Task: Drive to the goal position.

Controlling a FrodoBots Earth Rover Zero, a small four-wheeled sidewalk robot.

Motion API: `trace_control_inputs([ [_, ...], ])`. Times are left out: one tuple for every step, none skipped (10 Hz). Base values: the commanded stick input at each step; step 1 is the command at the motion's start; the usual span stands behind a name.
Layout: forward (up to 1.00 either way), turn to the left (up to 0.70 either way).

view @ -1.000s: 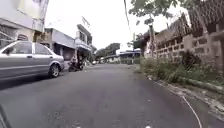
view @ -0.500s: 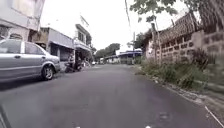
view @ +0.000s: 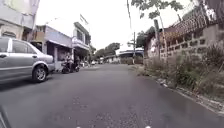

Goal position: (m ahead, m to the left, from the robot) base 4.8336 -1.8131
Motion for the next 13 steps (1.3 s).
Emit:
trace_control_inputs([
  [1.00, 0.00],
  [1.00, 0.00],
  [1.00, 0.00],
  [1.00, 0.00],
  [1.00, 0.00],
  [1.00, 0.00],
  [1.00, 0.00],
  [1.00, 0.00],
  [1.00, 0.00],
  [1.00, 0.00],
  [1.00, 0.00],
  [1.00, 0.00],
  [1.00, -0.07],
])
